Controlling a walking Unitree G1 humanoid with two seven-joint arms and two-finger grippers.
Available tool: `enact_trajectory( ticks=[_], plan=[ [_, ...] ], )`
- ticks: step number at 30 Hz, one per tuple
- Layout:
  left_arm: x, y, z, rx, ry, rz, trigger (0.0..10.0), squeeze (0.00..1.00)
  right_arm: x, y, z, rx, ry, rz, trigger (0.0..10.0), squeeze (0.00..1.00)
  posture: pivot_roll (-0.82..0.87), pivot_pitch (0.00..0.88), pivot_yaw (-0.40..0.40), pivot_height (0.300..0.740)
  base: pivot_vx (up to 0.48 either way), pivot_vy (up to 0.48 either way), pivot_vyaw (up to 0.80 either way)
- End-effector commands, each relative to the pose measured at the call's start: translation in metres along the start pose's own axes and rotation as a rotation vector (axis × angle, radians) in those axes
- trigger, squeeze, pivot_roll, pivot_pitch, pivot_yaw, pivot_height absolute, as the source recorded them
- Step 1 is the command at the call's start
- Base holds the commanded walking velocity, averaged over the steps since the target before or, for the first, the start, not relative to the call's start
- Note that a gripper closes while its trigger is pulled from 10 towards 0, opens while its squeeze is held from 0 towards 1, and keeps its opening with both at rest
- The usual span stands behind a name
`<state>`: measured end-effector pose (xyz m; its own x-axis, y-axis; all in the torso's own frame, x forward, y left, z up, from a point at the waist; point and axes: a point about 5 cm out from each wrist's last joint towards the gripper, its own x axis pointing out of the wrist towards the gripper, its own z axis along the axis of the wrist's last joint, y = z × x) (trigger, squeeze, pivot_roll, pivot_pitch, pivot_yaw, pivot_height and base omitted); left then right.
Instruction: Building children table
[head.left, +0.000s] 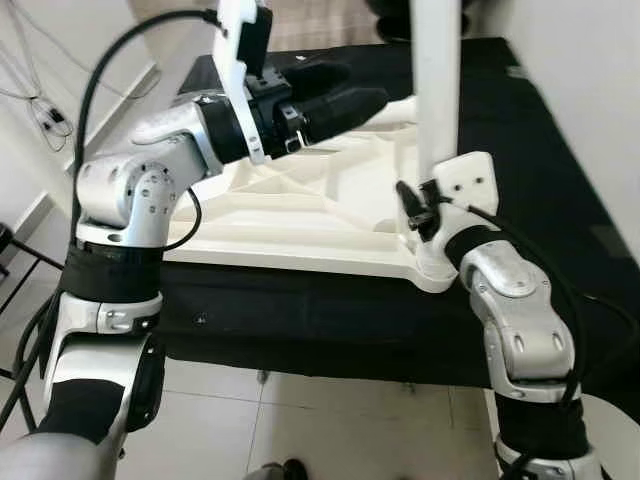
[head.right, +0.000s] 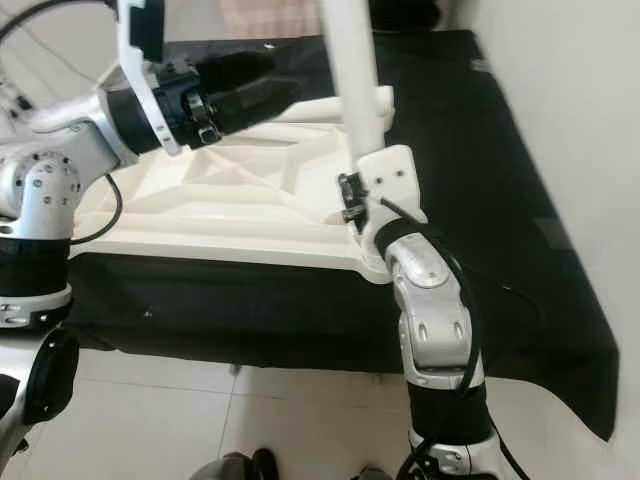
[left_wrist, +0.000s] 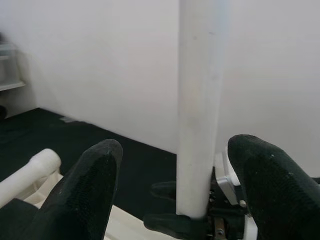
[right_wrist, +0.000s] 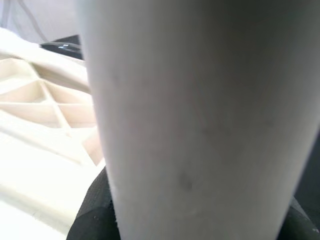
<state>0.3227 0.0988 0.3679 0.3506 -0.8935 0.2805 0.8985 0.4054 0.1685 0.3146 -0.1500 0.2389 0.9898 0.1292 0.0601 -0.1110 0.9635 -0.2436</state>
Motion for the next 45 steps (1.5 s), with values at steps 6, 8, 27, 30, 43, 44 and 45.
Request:
enact_trajectory(
  ticks=[6, 8, 27, 30, 43, 44, 45],
  plan=[
    [0.0, -0.004, 0.0, 0.028, 0.011, 0.003, 10.0, 0.0, 0.007, 0.013, -0.034, 0.156, 0.201, -0.028, 0.0, 0.0, -0.09, 0.214, 0.058, 0.74, 0.0, 0.0, 0.0],
    [0.0, -0.006, 0.0, 0.026, 0.011, 0.006, 10.0, 0.0, 0.005, 0.015, -0.031, 0.182, 0.191, -0.044, 0.0, 0.0, -0.09, 0.214, 0.058, 0.74, 0.0, 0.0, 0.0],
    [0.009, -0.008, -0.009, -0.005, 0.032, -0.041, 10.0, 0.0, -0.006, 0.059, 0.01, 0.088, -0.087, 0.256, 0.0, 0.0, -0.09, 0.202, 0.075, 0.74, 0.0, 0.0, 0.0],
    [0.016, -0.014, 0.0, -0.007, -0.001, -0.124, 10.0, 0.0, -0.007, 0.065, 0.013, 0.069, -0.106, 0.29, 0.0, 0.0, -0.1, 0.194, 0.086, 0.74, 0.0, 0.0, 0.0],
    [0.034, -0.012, 0.007, 0.106, 0.001, -0.174, 10.0, 0.0, -0.007, 0.076, 0.027, 0.019, -0.194, 0.375, 0.0, 0.0, -0.1, 0.169, 0.101, 0.74, 0.0, 0.0, 0.0],
    [0.035, -0.011, 0.007, 0.106, 0.001, -0.168, 10.0, 0.0, -0.007, 0.076, 0.028, 0.017, -0.199, 0.378, 0.0, 0.0, -0.1, 0.169, 0.101, 0.74, 0.0, 0.0, 0.0],
    [0.037, -0.008, 0.009, 0.108, -0.009, -0.14, 3.3, 0.0, -0.008, 0.078, 0.03, 0.015, -0.212, 0.391, 0.0, 0.0, -0.1, 0.166, 0.102, 0.74, 0.0, 0.0, 0.0]
  ],
)
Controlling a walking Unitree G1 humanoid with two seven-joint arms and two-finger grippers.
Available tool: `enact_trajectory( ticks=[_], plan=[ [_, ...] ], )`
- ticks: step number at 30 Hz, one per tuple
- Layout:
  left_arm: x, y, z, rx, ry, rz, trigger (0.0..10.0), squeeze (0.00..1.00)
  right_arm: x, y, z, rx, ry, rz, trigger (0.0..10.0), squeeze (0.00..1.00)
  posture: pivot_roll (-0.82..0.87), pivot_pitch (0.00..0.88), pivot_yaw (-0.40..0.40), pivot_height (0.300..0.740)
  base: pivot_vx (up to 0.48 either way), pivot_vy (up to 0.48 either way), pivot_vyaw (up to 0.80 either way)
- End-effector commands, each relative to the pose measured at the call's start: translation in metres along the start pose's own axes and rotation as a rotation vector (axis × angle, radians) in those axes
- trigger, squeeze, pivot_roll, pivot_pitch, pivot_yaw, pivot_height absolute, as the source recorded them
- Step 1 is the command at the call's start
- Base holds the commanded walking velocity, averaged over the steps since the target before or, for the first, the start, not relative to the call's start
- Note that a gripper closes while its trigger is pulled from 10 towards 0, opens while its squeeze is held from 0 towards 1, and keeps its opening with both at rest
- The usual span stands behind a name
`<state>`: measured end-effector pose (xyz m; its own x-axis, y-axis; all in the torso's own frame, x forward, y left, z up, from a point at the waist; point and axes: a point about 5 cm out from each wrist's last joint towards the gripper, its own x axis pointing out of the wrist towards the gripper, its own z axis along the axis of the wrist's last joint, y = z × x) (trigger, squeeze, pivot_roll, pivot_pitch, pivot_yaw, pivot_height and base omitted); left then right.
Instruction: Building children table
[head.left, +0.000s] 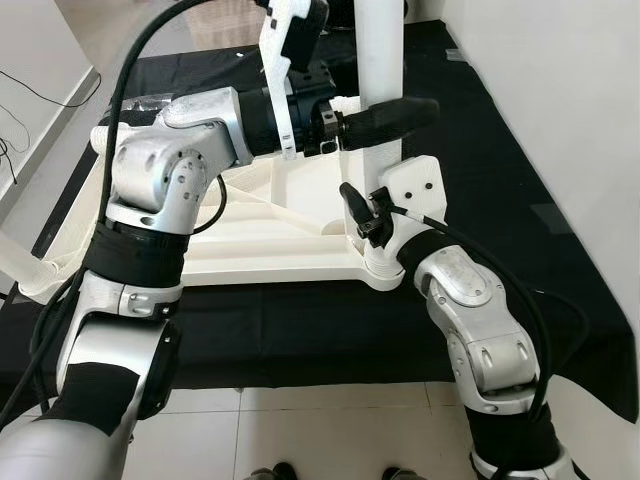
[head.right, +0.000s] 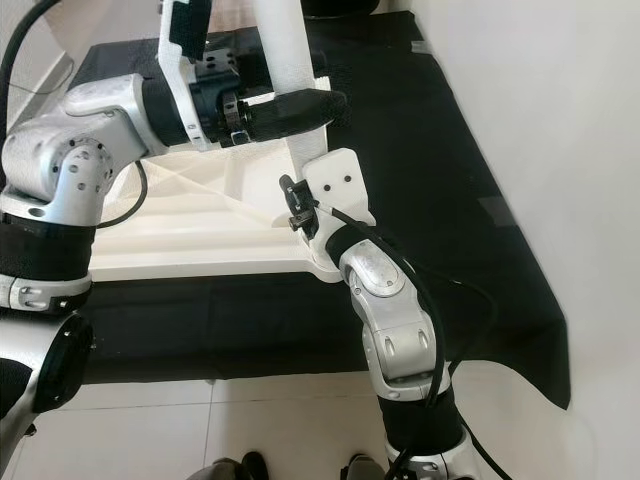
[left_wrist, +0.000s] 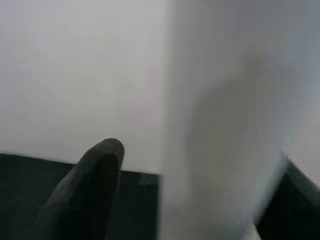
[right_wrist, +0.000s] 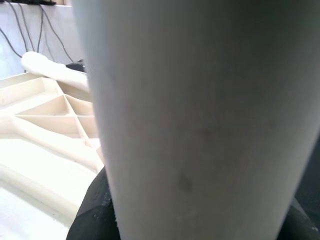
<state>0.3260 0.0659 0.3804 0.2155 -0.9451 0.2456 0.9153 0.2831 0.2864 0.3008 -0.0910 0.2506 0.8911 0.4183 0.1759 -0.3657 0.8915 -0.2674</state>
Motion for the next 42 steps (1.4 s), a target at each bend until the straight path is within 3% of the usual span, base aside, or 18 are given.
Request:
enact_trajectory(
  ticks=[1, 2, 11, 13, 14, 18, 19, 20, 23, 28, 30, 31, 32, 33, 42],
  plan=[
    [0.003, 0.003, 0.005, 0.026, -0.014, 0.026, 3.3, 0.0, 0.003, 0.023, 0.004, 0.013, -0.031, 0.133, 0.0, 0.0, -0.1, 0.166, 0.102, 0.74, 0.0, 0.0, 0.0],
    [0.004, 0.005, 0.005, 0.028, -0.018, 0.038, 0.0, 0.0, 0.003, 0.024, 0.005, 0.012, -0.037, 0.139, 0.0, 0.0, -0.1, 0.166, 0.102, 0.74, 0.0, 0.0, 0.0],
    [0.008, 0.011, 0.017, 0.019, -0.109, 0.091, 0.0, 0.0, 0.003, 0.031, 0.014, -0.018, -0.093, 0.218, 0.0, 0.0, -0.1, 0.157, 0.099, 0.74, 0.0, 0.0, 0.0],
    [0.01, 0.012, 0.017, 0.006, -0.136, 0.094, 0.0, 0.0, 0.005, 0.029, 0.015, -0.019, -0.094, 0.225, 2.9, 0.0, -0.11, 0.153, 0.094, 0.74, 0.0, 0.0, 0.0],
    [0.011, 0.012, 0.018, 0.0, -0.148, 0.092, 0.0, 0.0, 0.006, 0.028, 0.016, -0.017, -0.093, 0.228, 10.0, 0.0, -0.11, 0.153, 0.094, 0.74, 0.0, 0.0, 0.0],
    [0.014, 0.012, 0.02, -0.011, -0.166, 0.083, 0.0, 0.0, 0.009, 0.021, 0.018, -0.005, -0.093, 0.212, 10.0, 0.0, -0.11, 0.149, 0.092, 0.74, 0.0, 0.0, 0.0],
    [0.015, 0.011, 0.021, -0.013, -0.175, 0.071, 0.0, 0.0, 0.011, 0.017, 0.019, -0.006, -0.094, 0.221, 10.0, 0.85, -0.11, 0.146, 0.088, 0.74, 0.0, 0.0, 0.0],
    [0.018, 0.01, 0.023, -0.012, -0.184, 0.056, 0.0, 0.0, 0.012, 0.012, 0.02, 0.002, -0.093, 0.241, 10.0, 1.0, -0.11, 0.142, 0.085, 0.74, 0.0, 0.0, 0.0],
    [0.021, 0.008, 0.025, -0.013, -0.198, 0.032, 0.0, 0.0, 0.015, 0.002, 0.023, 0.006, -0.094, 0.272, 10.0, 1.0, -0.11, 0.141, 0.082, 0.74, 0.0, 0.0, 0.0],
    [0.027, 0.007, 0.026, -0.016, -0.212, -0.017, 0.0, 0.0, 0.02, -0.015, 0.023, -0.064, -0.058, 0.403, 10.0, 1.0, -0.1, 0.14, 0.078, 0.74, 0.0, 0.0, 0.0],
    [0.029, 0.005, 0.026, -0.015, -0.218, -0.053, 0.0, 0.0, 0.023, -0.02, 0.021, -0.133, -0.023, 0.476, 10.0, 1.0, -0.1, 0.14, 0.076, 0.74, 0.0, 0.0, 0.0],
    [0.03, 0.003, 0.027, -0.022, -0.225, -0.078, 0.0, 0.0, 0.023, -0.019, 0.021, -0.124, -0.008, 0.529, 10.0, 0.2, -0.1, 0.139, 0.074, 0.74, 0.0, 0.0, 0.0],
    [0.03, 0.003, 0.027, -0.022, -0.225, -0.078, 0.0, 0.0, 0.023, -0.019, 0.021, -0.124, -0.008, 0.529, 10.0, 0.2, -0.1, 0.139, 0.074, 0.74, 0.0, 0.0, 0.0],
    [0.032, -0.001, 0.03, -0.037, -0.236, -0.125, 0.0, 0.0, 0.025, -0.018, 0.022, -0.102, 0.009, 0.583, 10.0, 0.0, -0.1, 0.138, 0.073, 0.74, 0.0, 0.0, 0.0],
    [0.033, -0.014, 0.035, -0.103, -0.25, -0.309, 0.0, 0.0, 0.034, -0.007, 0.021, 0.072, 0.008, 0.729, 10.0, 0.0, -0.08, 0.142, 0.071, 0.74, 0.0, 0.0, 0.0]
  ],
)
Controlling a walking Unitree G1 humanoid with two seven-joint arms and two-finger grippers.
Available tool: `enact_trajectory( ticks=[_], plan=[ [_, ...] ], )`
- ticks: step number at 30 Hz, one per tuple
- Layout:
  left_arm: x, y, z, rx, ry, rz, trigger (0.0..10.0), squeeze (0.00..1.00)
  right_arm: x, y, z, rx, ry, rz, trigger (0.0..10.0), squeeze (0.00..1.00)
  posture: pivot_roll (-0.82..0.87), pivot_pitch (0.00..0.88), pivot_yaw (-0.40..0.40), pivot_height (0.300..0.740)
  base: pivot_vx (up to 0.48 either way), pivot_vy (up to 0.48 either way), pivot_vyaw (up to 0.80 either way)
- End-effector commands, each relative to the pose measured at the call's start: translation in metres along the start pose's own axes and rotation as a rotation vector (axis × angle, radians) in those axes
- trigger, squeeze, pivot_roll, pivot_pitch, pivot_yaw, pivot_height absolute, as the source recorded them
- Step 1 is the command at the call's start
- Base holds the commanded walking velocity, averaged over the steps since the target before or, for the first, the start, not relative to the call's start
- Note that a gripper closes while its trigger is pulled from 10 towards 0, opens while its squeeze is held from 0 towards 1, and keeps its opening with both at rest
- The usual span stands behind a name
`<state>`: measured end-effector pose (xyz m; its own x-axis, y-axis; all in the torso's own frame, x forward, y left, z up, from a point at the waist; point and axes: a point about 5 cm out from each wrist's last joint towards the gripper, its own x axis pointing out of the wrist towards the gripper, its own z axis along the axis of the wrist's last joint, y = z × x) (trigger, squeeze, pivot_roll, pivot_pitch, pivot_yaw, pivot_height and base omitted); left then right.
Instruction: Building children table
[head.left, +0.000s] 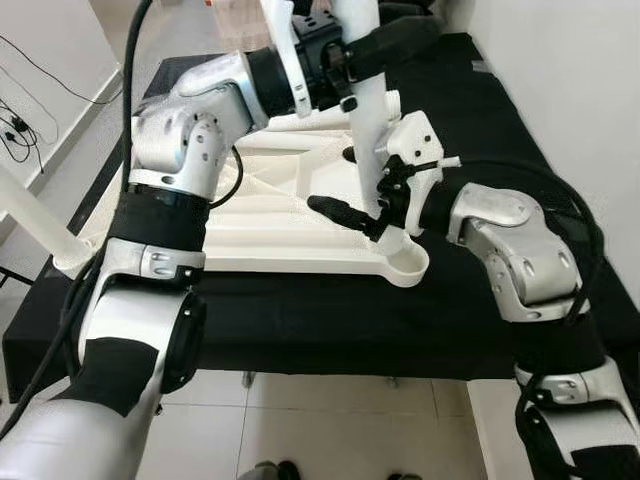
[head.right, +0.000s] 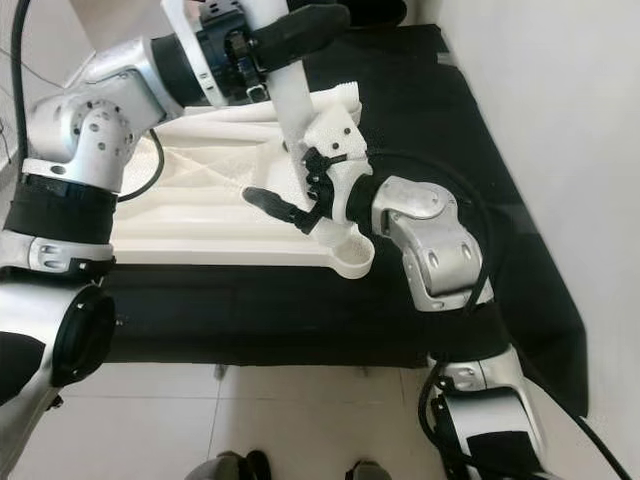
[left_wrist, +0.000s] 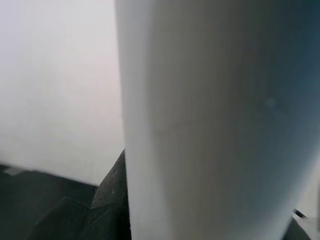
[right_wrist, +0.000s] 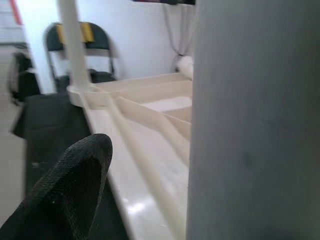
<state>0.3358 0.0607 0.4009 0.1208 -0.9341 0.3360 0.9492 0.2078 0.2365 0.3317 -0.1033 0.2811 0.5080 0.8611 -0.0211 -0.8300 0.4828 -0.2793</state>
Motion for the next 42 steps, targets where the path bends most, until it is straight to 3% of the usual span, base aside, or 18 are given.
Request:
enact_trajectory(
  ticks=[1, 2, 3, 4, 5, 11, 21, 27, 28, 30, 31, 33, 35, 36, 38, 39, 42],
  plan=[
    [0.025, -0.028, 0.015, -0.052, -0.127, -0.263, 0.0, 0.0, 0.02, 0.017, 0.0, 0.038, -0.018, 0.12, 10.0, 0.0, -0.08, 0.143, 0.069, 0.74, 0.0, 0.0, 0.0],
    [0.025, -0.029, 0.014, -0.065, -0.13, -0.274, 0.0, 0.0, 0.021, 0.018, -0.001, 0.048, -0.018, 0.144, 7.3, 0.0, -0.08, 0.143, 0.068, 0.74, 0.0, 0.0, 0.0],
    [0.025, -0.03, 0.014, -0.075, -0.132, -0.289, 0.0, 0.0, 0.022, 0.02, -0.002, 0.057, -0.021, 0.167, 1.3, 0.0, -0.08, 0.144, 0.066, 0.74, 0.0, 0.0, 0.0],
    [0.025, -0.032, 0.014, -0.082, -0.133, -0.305, 0.0, 0.0, 0.023, 0.022, -0.002, 0.063, -0.025, 0.19, 1.3, 0.0, -0.08, 0.144, 0.066, 0.74, 0.0, 0.0, 0.0],
    [0.025, -0.033, 0.014, -0.096, -0.138, -0.315, 0.0, 0.0, 0.023, 0.025, -0.003, 0.059, -0.025, 0.215, 0.0, 0.0, -0.08, 0.145, 0.064, 0.74, 0.0, 0.0, 0.0],
    [0.031, -0.042, 0.017, -0.165, -0.176, -0.386, 0.0, 0.0, 0.026, 0.037, -0.008, 0.054, 0.007, 0.312, 0.0, 0.0, -0.08, 0.143, 0.059, 0.74, 0.0, 0.0, 0.0],
    [0.046, -0.043, 0.019, -0.18, -0.169, -0.456, 0.0, 0.0, 0.029, 0.046, -0.021, 0.078, 0.082, 0.356, 0.0, 0.0, -0.09, 0.137, 0.064, 0.74, 0.0, 0.0, 0.0],
    [0.05, -0.045, 0.014, -0.154, -0.156, -0.465, 0.0, 0.0, 0.029, 0.042, -0.02, 0.083, 0.076, 0.305, 0.0, 0.0, -0.09, 0.136, 0.065, 0.74, 0.0, 0.0, 0.0],
    [0.05, -0.041, 0.015, -0.132, -0.159, -0.424, 5.7, 0.06, 0.029, 0.038, -0.019, 0.085, 0.071, 0.272, 0.0, 0.0, -0.09, 0.135, 0.066, 0.74, 0.0, 0.0, 0.0],
    [0.049, -0.038, 0.015, -0.117, -0.161, -0.395, 5.7, 0.06, 0.028, 0.035, -0.019, 0.087, 0.067, 0.249, 0.0, 0.0, -0.09, 0.135, 0.066, 0.74, 0.0, 0.0, 0.0],
    [0.047, -0.03, 0.017, -0.102, -0.172, -0.34, 10.0, 1.0, 0.027, 0.027, -0.017, 0.096, 0.059, 0.176, 0.0, 0.0, -0.09, 0.135, 0.065, 0.74, 0.0, 0.0, 0.0],
    [0.047, -0.03, 0.017, -0.102, -0.172, -0.34, 10.0, 1.0, 0.027, 0.027, -0.017, 0.096, 0.059, 0.176, 0.0, 0.0, -0.09, 0.135, 0.065, 0.74, 0.0, 0.0, 0.0],
    [0.031, -0.012, 0.032, -0.065, -0.233, -0.196, 10.0, 1.0, 0.02, 0.004, -0.015, 0.113, 0.038, -0.014, 0.0, 0.0, -0.09, 0.141, 0.065, 0.74, 0.0, 0.0, 0.0],
    [0.014, -0.002, 0.048, -0.036, -0.289, -0.103, 10.0, 1.0, 0.011, -0.012, -0.013, 0.122, 0.016, -0.144, 0.0, 0.0, -0.08, 0.146, 0.064, 0.74, 0.0, 0.0, 0.0],
    [0.014, -0.002, 0.048, -0.036, -0.289, -0.103, 10.0, 1.0, 0.011, -0.012, -0.013, 0.122, 0.016, -0.144, 0.0, 0.0, -0.08, 0.146, 0.064, 0.74, 0.0, 0.0, 0.0],
    [-0.008, 0.003, 0.069, -0.004, -0.35, -0.023, 10.0, 1.0, 0.001, -0.025, -0.009, 0.131, -0.014, -0.257, 0.0, 0.0, -0.07, 0.151, 0.064, 0.74, 0.0, 0.0, 0.0],
    [-0.02, 0.005, 0.082, 0.014, -0.391, 0.026, 10.0, 1.0, -0.005, -0.033, -0.006, 0.14, -0.032, -0.323, 0.0, 0.0, -0.07, 0.153, 0.063, 0.74, 0.0, 0.0, 0.0]
  ],
)
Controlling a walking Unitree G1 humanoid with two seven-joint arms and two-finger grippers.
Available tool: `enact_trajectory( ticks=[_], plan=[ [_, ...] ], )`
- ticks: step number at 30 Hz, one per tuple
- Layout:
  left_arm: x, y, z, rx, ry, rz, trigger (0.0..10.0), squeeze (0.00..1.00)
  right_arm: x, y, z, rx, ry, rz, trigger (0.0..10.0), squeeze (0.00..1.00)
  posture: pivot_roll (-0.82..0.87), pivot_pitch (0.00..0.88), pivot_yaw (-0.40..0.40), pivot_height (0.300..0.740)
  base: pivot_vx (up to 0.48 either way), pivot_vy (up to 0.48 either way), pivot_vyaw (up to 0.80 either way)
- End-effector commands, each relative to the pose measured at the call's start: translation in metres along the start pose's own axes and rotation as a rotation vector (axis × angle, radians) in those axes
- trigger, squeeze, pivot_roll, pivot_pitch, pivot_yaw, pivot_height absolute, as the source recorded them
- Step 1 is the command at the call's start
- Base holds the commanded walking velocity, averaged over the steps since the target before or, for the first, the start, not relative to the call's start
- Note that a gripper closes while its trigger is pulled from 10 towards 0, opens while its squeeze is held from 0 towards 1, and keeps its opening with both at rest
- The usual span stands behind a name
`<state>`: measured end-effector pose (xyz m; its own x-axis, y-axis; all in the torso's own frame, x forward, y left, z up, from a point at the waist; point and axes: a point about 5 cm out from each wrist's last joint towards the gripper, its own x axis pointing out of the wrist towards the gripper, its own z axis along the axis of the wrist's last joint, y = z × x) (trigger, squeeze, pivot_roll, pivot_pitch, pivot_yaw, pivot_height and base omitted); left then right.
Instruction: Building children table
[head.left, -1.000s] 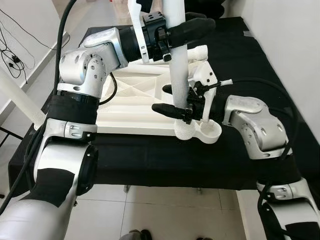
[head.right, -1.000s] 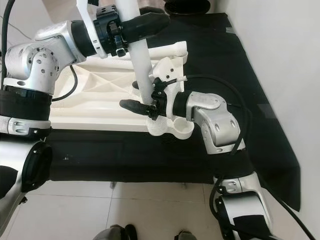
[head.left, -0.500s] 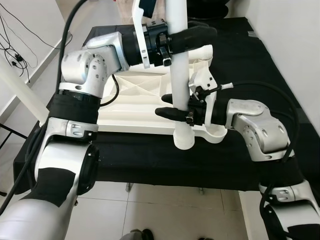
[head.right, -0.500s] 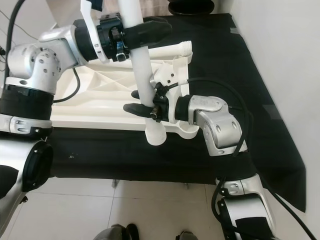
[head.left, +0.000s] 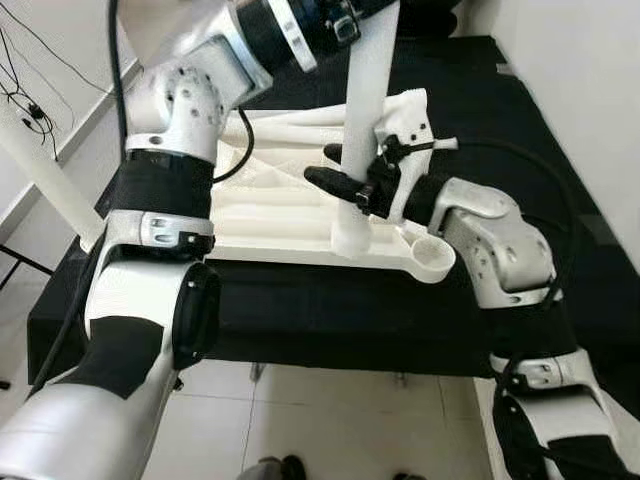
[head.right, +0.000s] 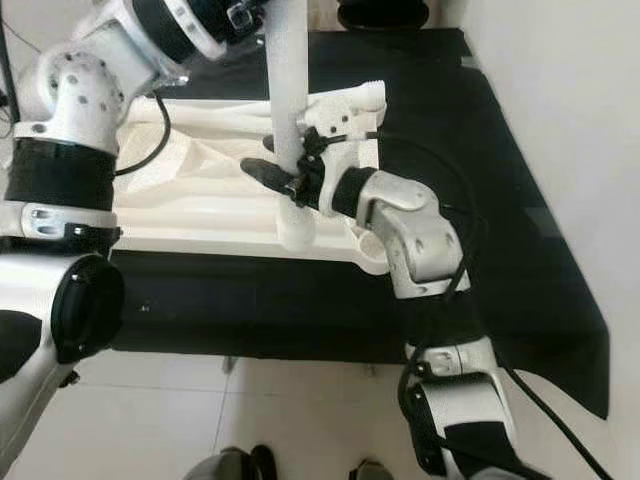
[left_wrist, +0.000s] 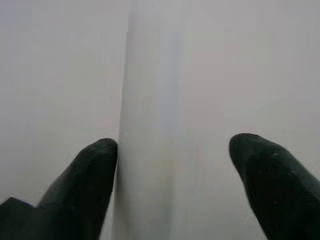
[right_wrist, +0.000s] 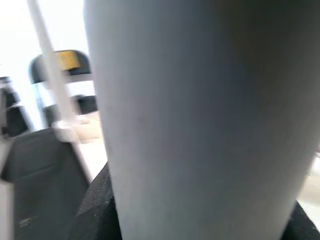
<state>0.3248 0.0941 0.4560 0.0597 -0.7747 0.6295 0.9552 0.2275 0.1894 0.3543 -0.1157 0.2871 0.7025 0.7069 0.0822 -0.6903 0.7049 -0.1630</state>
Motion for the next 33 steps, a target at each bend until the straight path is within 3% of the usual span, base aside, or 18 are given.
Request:
enact_trajectory(
  ticks=[1, 2, 5, 7, 9, 11, 13, 14, 15, 16, 17, 18, 19, 21, 26, 28, 32, 33],
  plan=[
    [-0.007, -0.005, 0.035, 0.07, -0.094, 0.023, 10.0, 1.0, -0.008, -0.016, -0.001, 0.023, -0.006, -0.124, 0.0, 0.0, -0.06, 0.161, 0.061, 0.74, 0.0, 0.0, 0.0],
    [-0.007, -0.005, 0.035, 0.07, -0.094, 0.023, 10.0, 1.0, -0.008, -0.016, -0.001, 0.023, -0.006, -0.124, 0.0, 0.0, -0.06, 0.161, 0.061, 0.74, 0.0, 0.0, 0.0],
    [-0.025, -0.007, 0.063, 0.149, -0.169, 0.15, 10.0, 1.0, -0.018, -0.04, 0.008, 0.0, -0.062, -0.362, 0.0, 0.0, -0.06, 0.17, 0.056, 0.74, 0.0, 0.0, 0.0],
    [-0.028, -0.007, 0.064, 0.161, -0.17, 0.165, 10.0, 1.0, -0.02, -0.044, 0.009, 0.004, -0.072, -0.407, 0.0, 0.0, -0.06, 0.17, 0.056, 0.74, 0.0, 0.0, 0.0],
    [-0.038, -0.012, 0.052, 0.199, -0.1, 0.202, 10.0, 1.0, -0.026, -0.053, 0.01, -0.01, -0.089, -0.506, 0.0, 0.0, -0.06, 0.181, 0.05, 0.74, 0.0, 0.0, 0.0],
    [-0.057, -0.021, 0.016, 0.186, 0.047, 0.243, 10.0, 1.0, -0.035, -0.061, 0.013, 0.002, -0.124, -0.563, 0.0, 0.0, -0.06, 0.19, 0.046, 0.74, 0.0, 0.0, 0.0],
    [-0.08, -0.033, -0.026, 0.134, 0.208, 0.272, 10.0, 1.0, -0.043, -0.061, 0.017, 0.015, -0.179, -0.535, 0.0, 0.0, -0.05, 0.202, 0.043, 0.74, 0.0, 0.0, 0.0],
    [-0.08, -0.033, -0.026, 0.134, 0.208, 0.272, 10.0, 1.0, -0.043, -0.061, 0.017, 0.015, -0.179, -0.535, 0.0, 0.0, -0.05, 0.202, 0.043, 0.74, 0.0, 0.0, 0.0],
    [-0.102, -0.051, -0.063, 0.006, 0.317, 0.289, 10.0, 1.0, -0.049, -0.056, 0.021, 0.005, -0.21, -0.438, 10.0, 0.0, -0.05, 0.218, 0.042, 0.74, 0.0, 0.0, 0.0],
    [-0.118, -0.065, -0.085, -0.038, 0.39, 0.309, 10.0, 1.0, -0.054, -0.051, 0.02, 0.01, -0.217, -0.364, 10.0, 0.0, -0.05, 0.232, 0.044, 0.74, 0.0, 0.0, 0.0],
    [-0.118, -0.065, -0.085, -0.038, 0.39, 0.309, 10.0, 1.0, -0.054, -0.051, 0.02, 0.01, -0.217, -0.364, 10.0, 0.0, -0.05, 0.232, 0.044, 0.74, 0.0, 0.0, 0.0],
    [-0.128, -0.077, -0.099, -0.067, 0.438, 0.32, 10.0, 1.0, -0.057, -0.048, 0.02, 0.014, -0.221, -0.314, 10.0, 0.0, -0.05, 0.232, 0.044, 0.74, 0.0, 0.0, 0.0],
    [-0.14, -0.092, -0.116, -0.12, 0.479, 0.36, 10.0, 0.05, -0.062, -0.045, 0.016, -0.014, -0.206, -0.264, 10.0, 0.0, -0.04, 0.253, 0.045, 0.74, 0.0, 0.0, 0.0],
    [-0.156, -0.116, -0.136, -0.178, 0.553, 0.401, 10.0, 0.0, -0.069, -0.04, 0.012, -0.046, -0.184, -0.186, 10.0, 0.0, -0.04, 0.265, 0.047, 0.74, 0.0, 0.0, 0.0],
    [-0.176, -0.138, -0.151, -0.191, 0.627, 0.472, 10.0, 0.0, -0.076, -0.035, 0.009, -0.044, -0.169, -0.068, 10.0, 0.0, -0.04, 0.279, 0.049, 0.74, 0.0, 0.0, 0.0],
    [-0.191, -0.153, -0.162, -0.139, 0.699, 0.543, 10.0, 0.0, -0.077, -0.032, 0.008, -0.053, -0.152, 0.014, 10.0, 0.0, -0.06, 0.293, 0.024, 0.74, 0.0, 0.0, 0.0],
    [-0.199, -0.162, -0.167, -0.062, 0.751, 0.582, 10.0, 0.0, -0.075, -0.026, 0.01, -0.044, -0.168, 0.048, 10.0, 0.0, -0.06, 0.297, 0.022, 0.74, 0.0, 0.0, 0.0],
    [-0.199, -0.163, -0.165, -0.024, 0.734, 0.637, 10.0, 0.0, -0.075, -0.021, 0.011, -0.034, -0.186, 0.068, 10.0, 0.0, -0.07, 0.291, 0.013, 0.74, 0.0, 0.0, 0.0]
  ],
)
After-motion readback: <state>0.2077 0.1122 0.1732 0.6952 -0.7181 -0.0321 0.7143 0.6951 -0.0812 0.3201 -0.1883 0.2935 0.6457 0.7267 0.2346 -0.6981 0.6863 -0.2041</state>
